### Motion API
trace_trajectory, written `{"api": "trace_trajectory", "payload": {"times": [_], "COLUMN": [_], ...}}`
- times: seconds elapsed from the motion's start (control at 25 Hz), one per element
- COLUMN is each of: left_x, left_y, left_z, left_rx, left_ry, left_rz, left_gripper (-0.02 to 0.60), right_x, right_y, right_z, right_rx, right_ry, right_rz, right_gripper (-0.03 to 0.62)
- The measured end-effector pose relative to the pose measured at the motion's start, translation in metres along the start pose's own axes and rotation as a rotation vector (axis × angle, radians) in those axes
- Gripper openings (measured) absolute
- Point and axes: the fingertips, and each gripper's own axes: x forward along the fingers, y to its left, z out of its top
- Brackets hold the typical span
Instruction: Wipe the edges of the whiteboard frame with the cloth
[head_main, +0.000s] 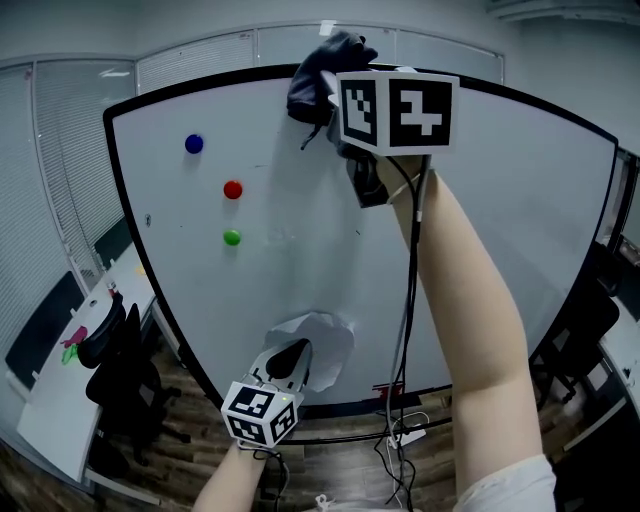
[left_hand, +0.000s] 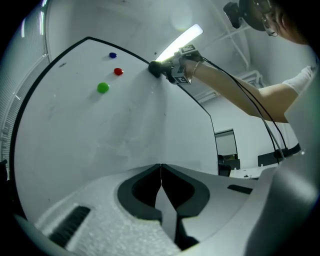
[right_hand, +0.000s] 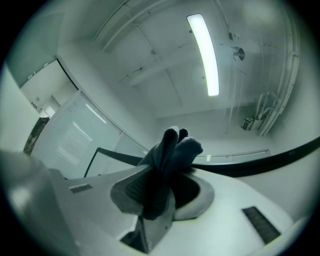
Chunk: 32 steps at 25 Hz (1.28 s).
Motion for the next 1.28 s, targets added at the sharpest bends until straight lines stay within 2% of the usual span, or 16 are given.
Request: {"api": "trace_trajectory", "payload": {"times": [0.28, 0.6, 0.8, 1.28], "left_x": [0.047, 0.097, 0.121, 0.19], "left_y": [-0.047, -0.102, -0.131, -0.231], "left_z": [0.002, 0.0, -0.003, -0.02], "left_rx": [-0.013, -0.007, 0.026, 0.022], "left_ry": [-0.029, -0.043, -0.035, -0.024], "left_rz": [0.034, 0.032, 0.01, -0.066], "left_gripper": [0.018, 0.018, 0.018, 0.018], "right_x": [-0.022, -0.049, -0.07, -0.124], "right_y": [-0.048, -0.104, -0.147, -0.248], "right_z": [0.011, 0.014, 0.005, -0.011], "right_rx": [-0.036, -0.059, -0.057, -0.019], "right_ry": [-0.043, -0.057, -0.033, -0.014], "right_rz": [-0.003, 0.015, -0.007, -0.032], "right_gripper": [0.067, 0.058, 0.058, 0.058]}}
